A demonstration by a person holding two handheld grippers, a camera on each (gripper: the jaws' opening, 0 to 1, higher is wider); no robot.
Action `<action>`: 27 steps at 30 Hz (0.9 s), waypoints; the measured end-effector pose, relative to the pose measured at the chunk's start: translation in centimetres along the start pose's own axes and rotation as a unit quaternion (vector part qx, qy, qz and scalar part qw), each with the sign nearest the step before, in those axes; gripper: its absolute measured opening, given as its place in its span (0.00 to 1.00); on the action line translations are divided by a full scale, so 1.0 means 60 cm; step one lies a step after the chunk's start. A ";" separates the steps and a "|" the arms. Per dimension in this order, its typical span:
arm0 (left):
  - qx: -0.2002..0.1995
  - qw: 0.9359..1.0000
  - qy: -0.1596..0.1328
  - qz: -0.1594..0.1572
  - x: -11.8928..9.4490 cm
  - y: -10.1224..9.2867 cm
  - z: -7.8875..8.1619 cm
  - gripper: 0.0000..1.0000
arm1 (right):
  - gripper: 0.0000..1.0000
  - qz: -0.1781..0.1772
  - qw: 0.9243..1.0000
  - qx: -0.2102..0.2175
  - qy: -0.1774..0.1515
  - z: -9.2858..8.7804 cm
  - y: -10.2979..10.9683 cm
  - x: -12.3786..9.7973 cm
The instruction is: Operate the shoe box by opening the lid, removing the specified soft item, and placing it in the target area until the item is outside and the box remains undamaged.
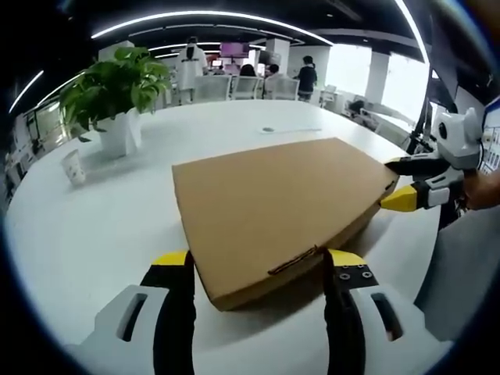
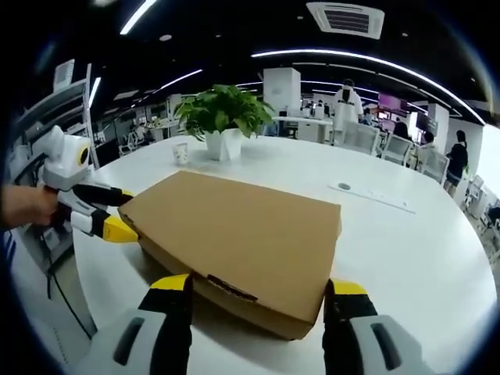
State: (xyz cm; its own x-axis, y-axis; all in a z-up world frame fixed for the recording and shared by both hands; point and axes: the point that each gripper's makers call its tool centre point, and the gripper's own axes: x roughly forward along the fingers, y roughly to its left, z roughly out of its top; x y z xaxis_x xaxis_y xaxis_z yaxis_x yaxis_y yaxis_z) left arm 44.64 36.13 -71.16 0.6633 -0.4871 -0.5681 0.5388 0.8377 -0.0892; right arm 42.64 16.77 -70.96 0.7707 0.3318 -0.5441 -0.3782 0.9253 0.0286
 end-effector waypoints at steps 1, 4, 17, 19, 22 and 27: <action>0.000 1.000 0.000 0.000 0.000 0.000 0.001 0.66 | 0.66 0.000 1.000 0.001 -0.001 0.001 0.000 -0.001; -0.002 1.000 -0.001 0.000 -0.003 0.001 0.003 0.66 | 0.65 0.001 1.000 0.003 -0.005 0.004 0.001 -0.003; -0.010 1.000 -0.013 0.004 -0.015 -0.003 0.015 0.66 | 0.65 0.003 1.000 -0.002 -0.016 0.017 0.003 -0.015; -0.013 1.000 -0.017 0.005 -0.019 -0.003 0.019 0.66 | 0.64 0.002 1.000 -0.010 -0.016 0.018 0.003 -0.016; -0.015 1.000 -0.020 0.006 -0.023 -0.005 0.024 0.66 | 0.64 0.003 1.000 -0.007 -0.019 0.022 0.003 -0.018; -0.019 0.999 -0.024 0.010 -0.029 -0.006 0.031 0.65 | 0.64 0.004 1.000 -0.002 -0.024 0.029 0.004 -0.021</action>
State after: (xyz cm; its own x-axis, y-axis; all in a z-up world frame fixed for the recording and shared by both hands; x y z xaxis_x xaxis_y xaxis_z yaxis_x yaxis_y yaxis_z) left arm 44.25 36.23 -68.64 0.6981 -0.4816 -0.5298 0.5060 0.8554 -0.1108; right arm 42.47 16.87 -68.82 0.7912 0.3486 -0.5025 -0.3876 0.9214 0.0290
